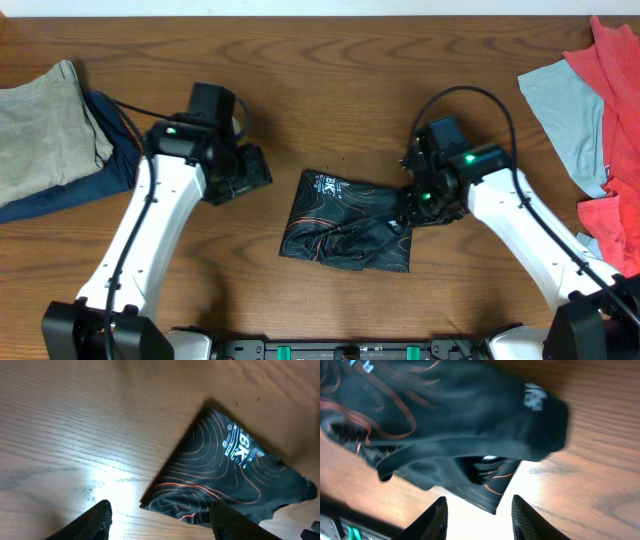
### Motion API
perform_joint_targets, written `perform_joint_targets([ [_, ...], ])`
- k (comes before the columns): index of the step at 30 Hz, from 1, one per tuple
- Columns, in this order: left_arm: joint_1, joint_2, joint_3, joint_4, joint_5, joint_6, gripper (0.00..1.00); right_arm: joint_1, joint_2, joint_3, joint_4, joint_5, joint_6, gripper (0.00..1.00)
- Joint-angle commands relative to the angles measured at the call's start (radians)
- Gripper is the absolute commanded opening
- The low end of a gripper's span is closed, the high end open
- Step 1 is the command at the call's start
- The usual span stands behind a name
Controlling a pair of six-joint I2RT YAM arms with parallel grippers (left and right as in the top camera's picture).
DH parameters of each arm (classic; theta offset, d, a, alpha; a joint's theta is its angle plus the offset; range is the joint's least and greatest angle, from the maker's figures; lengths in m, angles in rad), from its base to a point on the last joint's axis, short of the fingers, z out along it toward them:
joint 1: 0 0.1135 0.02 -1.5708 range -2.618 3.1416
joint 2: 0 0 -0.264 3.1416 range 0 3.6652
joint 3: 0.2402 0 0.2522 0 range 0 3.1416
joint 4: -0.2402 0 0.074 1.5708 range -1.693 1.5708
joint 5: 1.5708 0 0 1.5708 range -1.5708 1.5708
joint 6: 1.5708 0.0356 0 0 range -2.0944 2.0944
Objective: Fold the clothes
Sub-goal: 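Grasp both sides of the folded bundle with both grippers and tuck inward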
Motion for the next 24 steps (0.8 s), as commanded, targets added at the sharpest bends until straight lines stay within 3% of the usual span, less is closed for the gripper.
perform_joint_targets([
  [1,-0.037,0.021,-0.053,0.026,-0.005,0.02,0.65,0.056,0.006,-0.016,0.013,-0.006,-0.085,0.39],
  [10,-0.153,0.042,-0.173,0.185,-0.005,0.02,0.65,0.162,0.046,-0.121,0.181,0.092,-0.085,0.39],
  [18,-0.241,0.093,-0.196,0.299,-0.005,0.02,0.7,0.173,0.047,-0.183,0.244,0.137,-0.068,0.36],
  [19,-0.252,0.103,-0.196,0.31,-0.005,0.02,0.7,0.173,0.047,-0.191,0.251,0.149,-0.061,0.32],
  [21,-0.263,0.118,-0.196,0.321,-0.005,0.02,0.7,0.173,0.047,-0.2,0.253,0.15,-0.062,0.06],
  [22,-0.267,0.126,-0.196,0.327,-0.005,0.02,0.7,0.173,0.047,-0.201,0.249,0.15,-0.062,0.01],
  [24,-0.272,0.142,-0.196,0.334,-0.005,0.019,0.7,0.173,0.046,-0.2,0.222,0.15,-0.053,0.01],
])
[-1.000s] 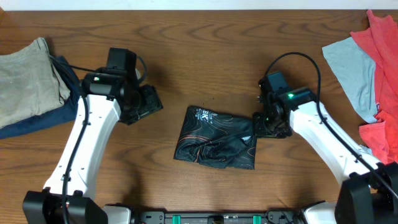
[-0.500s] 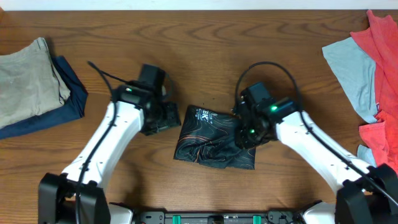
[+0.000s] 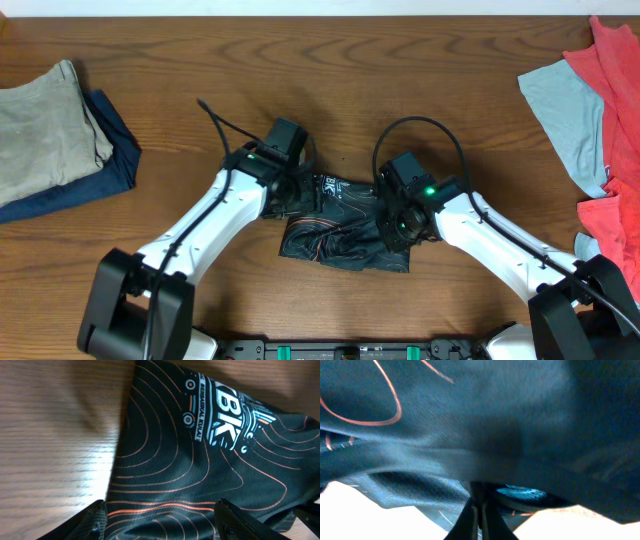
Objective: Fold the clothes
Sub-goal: 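Grasp both sides of the folded bundle with both grippers and tuck inward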
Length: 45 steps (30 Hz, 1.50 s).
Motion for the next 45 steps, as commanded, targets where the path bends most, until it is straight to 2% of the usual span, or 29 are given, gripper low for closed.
perform_joint_targets([
  [1,-0.005,0.03,-0.006,0.006,-0.006,0.004,0.7,0.01,0.008,-0.006,-0.047,0.034,0.042,0.01],
  [6,-0.005,0.058,-0.006,0.04,-0.005,0.003,0.7,-0.039,0.007,-0.005,-0.248,0.235,0.411,0.01],
  [7,-0.005,0.064,-0.006,0.048,-0.005,0.003,0.7,-0.051,0.007,-0.005,-0.273,0.26,0.453,0.02],
  [8,-0.005,0.068,-0.006,0.055,-0.005,0.001,0.7,-0.061,0.007,-0.005,-0.285,0.267,0.465,0.07],
  [9,-0.005,0.074,-0.006,0.063,-0.005,0.0,0.71,-0.07,0.007,-0.005,-0.29,0.269,0.463,0.17],
  [12,-0.005,0.09,-0.006,0.074,-0.002,-0.004,0.71,-0.077,0.007,-0.005,-0.294,0.262,0.463,0.25],
  [19,-0.01,0.097,-0.006,0.076,0.024,-0.007,0.71,-0.076,-0.004,0.005,-0.331,0.216,0.45,0.23],
  [29,-0.022,0.097,-0.006,0.147,0.1,-0.006,0.72,-0.074,-0.087,0.025,-0.203,0.048,0.202,0.29],
  [31,-0.034,0.097,-0.006,0.172,0.099,-0.006,0.75,-0.074,-0.083,0.022,-0.197,0.048,0.195,0.28],
  [45,-0.102,0.11,-0.006,0.274,0.085,0.012,0.77,-0.066,-0.048,-0.009,-0.154,0.113,0.182,0.27],
])
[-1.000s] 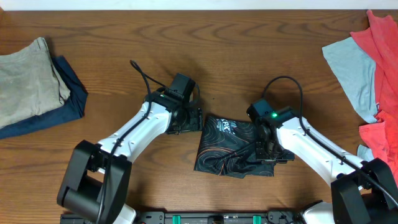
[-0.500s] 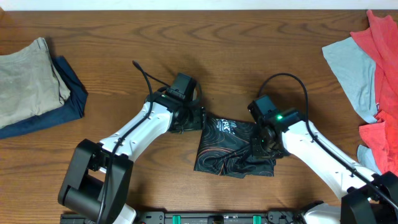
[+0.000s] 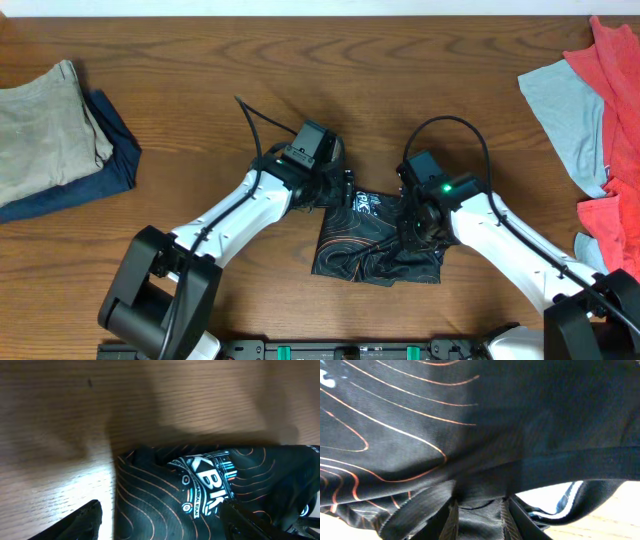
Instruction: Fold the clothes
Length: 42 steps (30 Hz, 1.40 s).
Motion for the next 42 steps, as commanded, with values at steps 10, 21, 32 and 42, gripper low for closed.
perform_joint_targets([
  [10,-0.025,0.034,-0.005,0.03,-0.004,0.01,0.76,0.003,0.008,-0.008,-0.004,0.094,-0.014,0.2],
  [21,-0.055,0.095,-0.005,0.047,-0.053,0.01,0.76,0.004,0.009,-0.063,0.05,0.052,-0.02,0.23],
  [32,-0.056,0.106,-0.005,0.047,-0.222,0.009,0.77,-0.013,-0.015,-0.039,-0.029,-0.044,-0.048,0.01],
  [42,-0.055,0.193,-0.005,0.05,-0.223,-0.002,0.77,-0.122,-0.037,-0.03,-0.275,0.271,0.253,0.07],
])
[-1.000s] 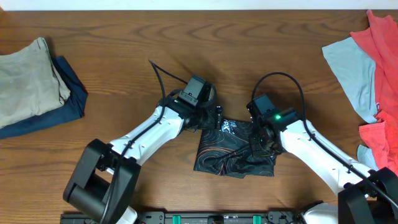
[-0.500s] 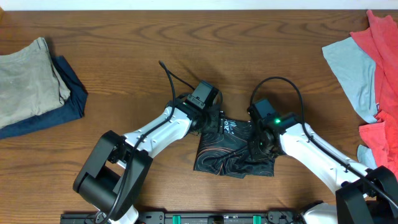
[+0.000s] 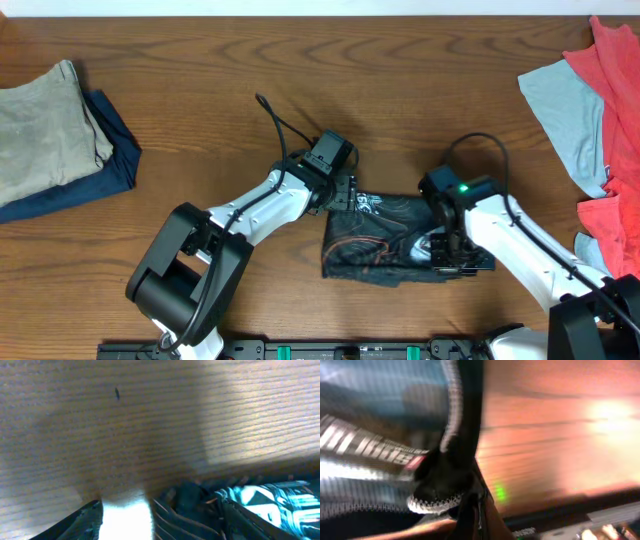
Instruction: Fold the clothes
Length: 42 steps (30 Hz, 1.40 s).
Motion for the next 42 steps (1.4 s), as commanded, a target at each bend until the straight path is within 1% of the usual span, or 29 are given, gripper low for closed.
perform_joint_targets([
  [1,0.0,0.066,-0.012,-0.015,-0.019,-0.003,0.77,-0.029,-0.014,0.018,0.0,0.105,0.098,0.13],
  [4,0.0,0.064,-0.012,-0.023,-0.019,-0.003,0.77,-0.031,-0.014,0.018,0.013,0.105,0.098,0.21],
  [6,0.001,0.064,-0.012,-0.025,-0.019,-0.003,0.77,-0.031,-0.014,0.018,0.023,0.105,0.098,0.24],
  [11,0.009,0.056,-0.012,-0.03,0.005,-0.003,0.77,-0.031,-0.014,0.018,0.047,0.102,0.102,0.25],
  [14,0.038,0.032,-0.006,-0.044,0.007,-0.008,0.77,-0.032,-0.014,0.018,0.063,0.101,0.101,0.28],
  [16,0.064,0.003,-0.001,-0.063,0.008,-0.023,0.79,-0.032,-0.014,0.018,0.072,0.098,0.101,0.28],
  [19,0.12,-0.062,0.0,-0.068,0.085,-0.025,0.84,-0.032,-0.014,0.018,0.087,0.09,0.101,0.31],
  [21,0.161,-0.101,0.0,-0.068,0.165,-0.025,0.89,-0.032,-0.014,0.018,0.103,0.087,0.101,0.32],
  [23,0.193,-0.124,0.0,-0.068,0.259,-0.02,0.91,-0.032,-0.014,0.018,0.12,0.079,0.101,0.32],
  [25,0.203,-0.124,-0.001,-0.068,0.33,0.017,0.92,-0.032,-0.014,0.018,0.132,0.068,0.101,0.32],
  [28,0.197,-0.11,-0.003,-0.089,0.42,0.122,0.95,-0.032,-0.014,0.018,0.141,0.068,0.101,0.32],
  [33,0.179,-0.061,-0.006,-0.136,0.478,0.244,0.99,-0.032,-0.014,0.018,0.137,0.068,0.101,0.32],
  [36,0.177,-0.014,-0.009,-0.136,0.557,0.326,0.99,-0.032,-0.014,0.018,0.133,0.068,0.101,0.32],
  [38,0.177,0.02,-0.009,-0.135,0.585,0.364,0.99,-0.032,-0.014,0.018,0.131,0.068,0.101,0.32],
  [42,0.174,0.087,-0.009,-0.119,0.585,0.368,0.99,-0.032,-0.014,0.018,0.13,0.068,0.101,0.33],
])
